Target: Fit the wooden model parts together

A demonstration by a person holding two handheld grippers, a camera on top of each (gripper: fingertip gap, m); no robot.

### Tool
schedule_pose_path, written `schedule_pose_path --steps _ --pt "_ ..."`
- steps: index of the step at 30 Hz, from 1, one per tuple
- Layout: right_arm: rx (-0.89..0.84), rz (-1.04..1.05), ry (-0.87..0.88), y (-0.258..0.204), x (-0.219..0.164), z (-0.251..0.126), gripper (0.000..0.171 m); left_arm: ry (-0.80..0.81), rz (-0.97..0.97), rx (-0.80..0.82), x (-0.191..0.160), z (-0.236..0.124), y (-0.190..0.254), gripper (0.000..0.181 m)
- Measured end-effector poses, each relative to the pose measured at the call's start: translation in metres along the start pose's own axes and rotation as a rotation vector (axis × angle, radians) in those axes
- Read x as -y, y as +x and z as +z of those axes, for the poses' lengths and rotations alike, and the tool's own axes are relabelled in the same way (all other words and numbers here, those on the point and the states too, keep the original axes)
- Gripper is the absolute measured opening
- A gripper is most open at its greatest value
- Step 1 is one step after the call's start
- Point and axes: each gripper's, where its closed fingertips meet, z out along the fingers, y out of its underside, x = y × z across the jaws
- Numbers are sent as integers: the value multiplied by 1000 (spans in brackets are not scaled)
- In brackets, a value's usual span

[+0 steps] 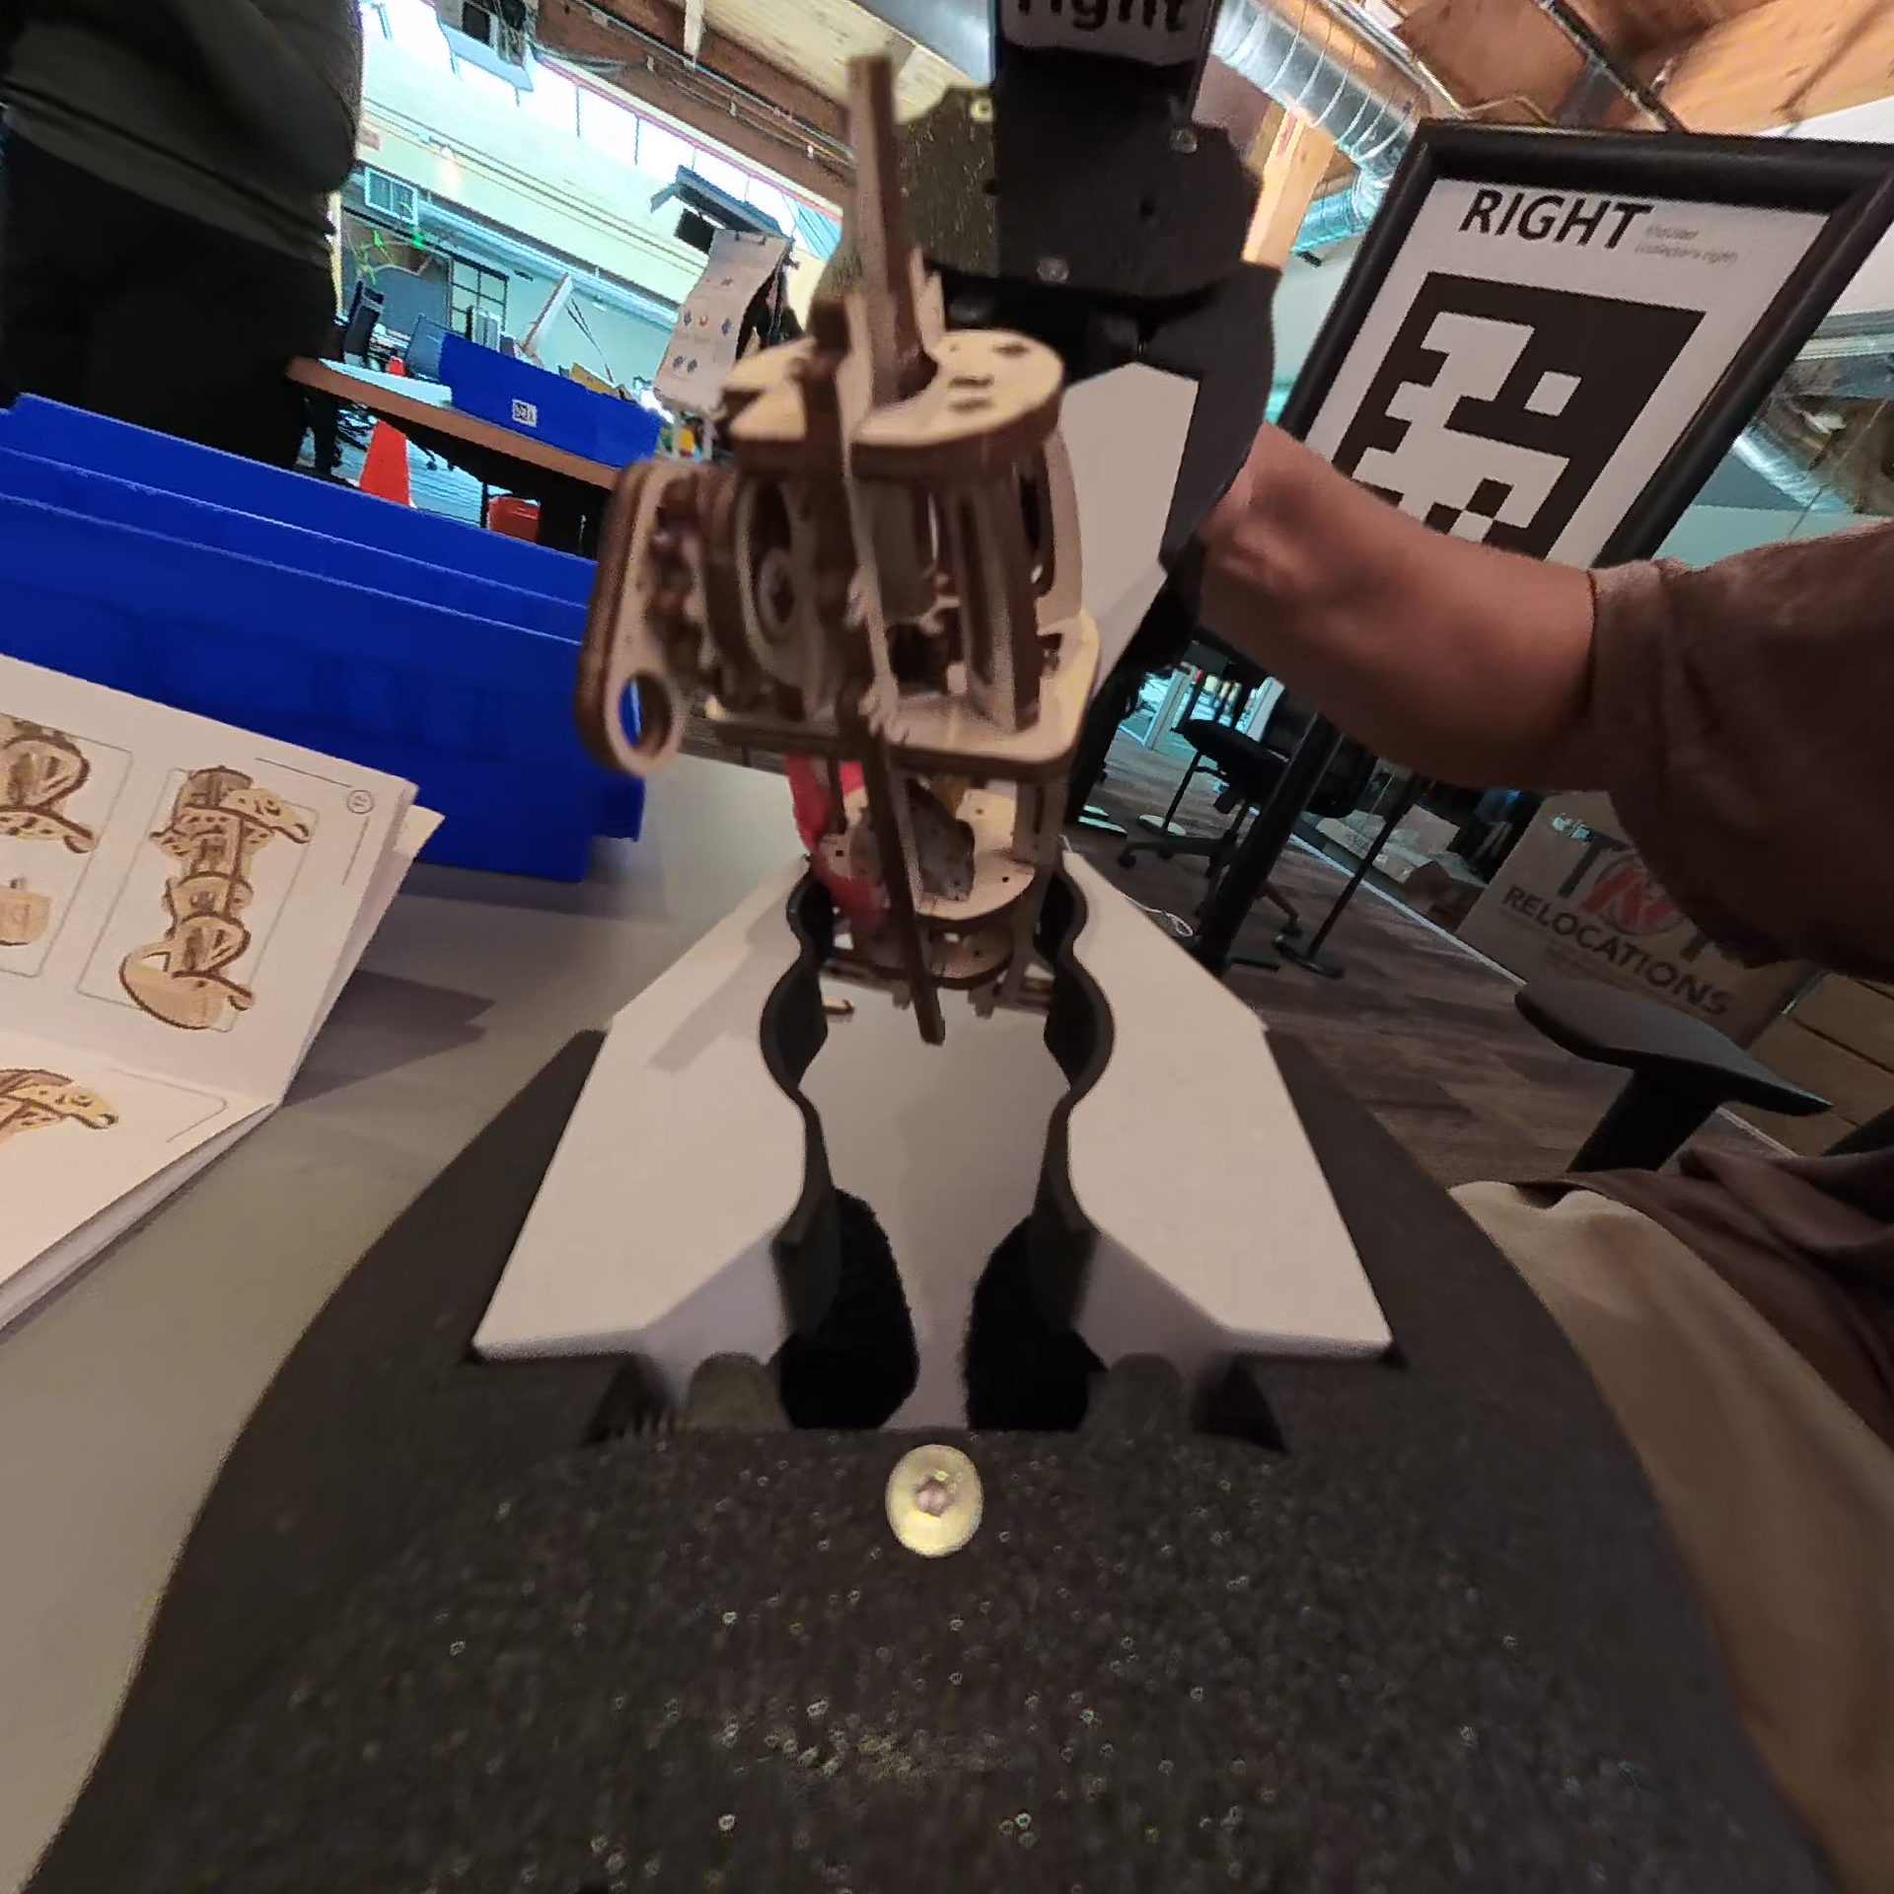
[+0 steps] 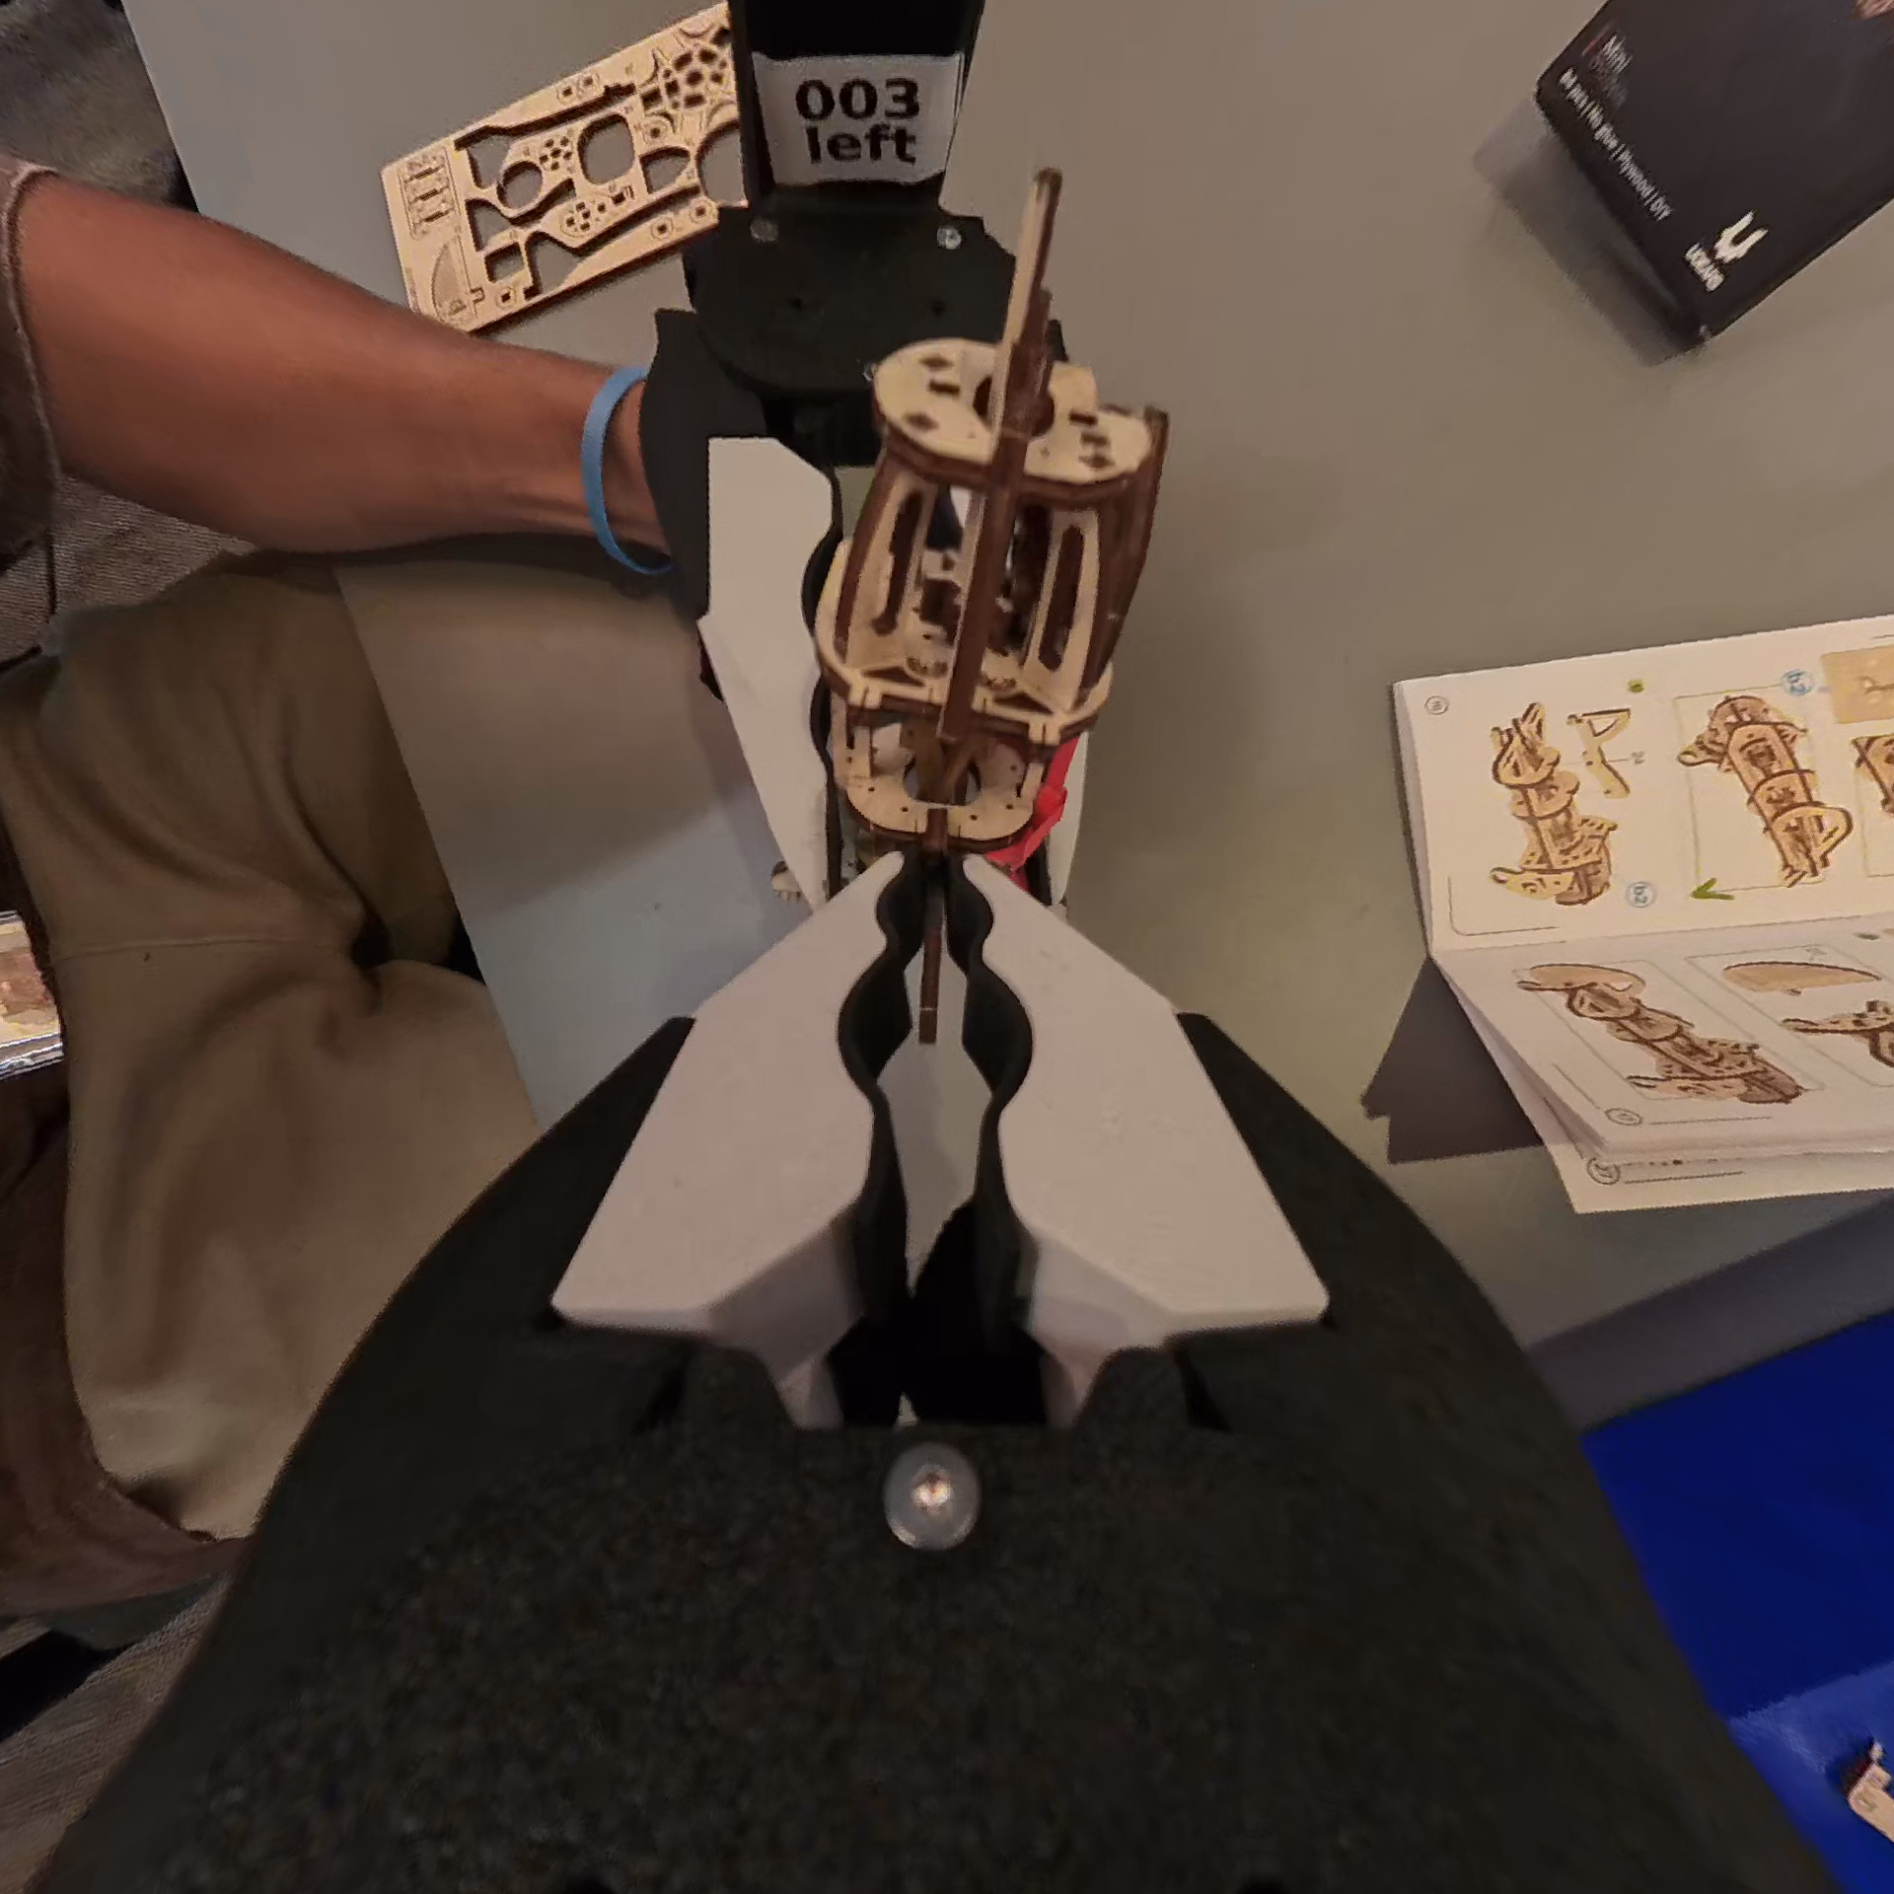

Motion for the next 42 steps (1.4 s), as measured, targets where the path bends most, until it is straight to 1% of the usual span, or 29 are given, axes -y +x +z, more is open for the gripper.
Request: schedule_pose_path --steps 3,6,9,13,15,17,20,23,24,27,28,30,33,35,38,42 --pt "6 16 39 2 5 2 2 33 -16 -1 5 -3 -2 38" --pt "-5 3 19 1 5 -1 2 25 3 -12 5 -2 -1 38" --pt "-21 24 47 -1 11 -6 2 44 -16 -43 10 -2 2 39" --pt "-36 24 83 -2 14 -8 3 39 -7 -44 10 -3 4 39" --pt "-24 45 122 -2 18 -12 9 52 -6 -41 13 -4 4 39" --pt "13 85 182 -3 24 -20 11 74 -11 -38 18 -7 3 39" --pt "23 139 290 0 34 -34 16 106 -3 18 24 -12 -6 39" --pt "-53 186 387 5 39 -37 17 118 14 89 26 -15 -16 39" --pt "-95 179 414 6 40 -35 18 116 16 92 26 -14 -16 39" --pt "-199 133 473 6 40 -29 11 113 5 56 24 -12 -11 39" --pt "-199 123 477 5 39 -27 12 116 -9 18 24 -11 -6 39" --pt "-144 113 473 -2 37 -24 14 105 -39 -51 23 -9 4 39" --pt "-108 81 426 -6 30 -23 9 96 -57 -112 21 -6 13 39" --pt "-93 62 390 -10 27 -20 5 93 -61 -125 21 -6 15 39" --pt "-91 51 331 -11 23 -14 6 92 -61 -126 21 -6 15 39" --pt "-84 65 313 -10 24 -11 2 100 -72 -134 22 -7 15 39"
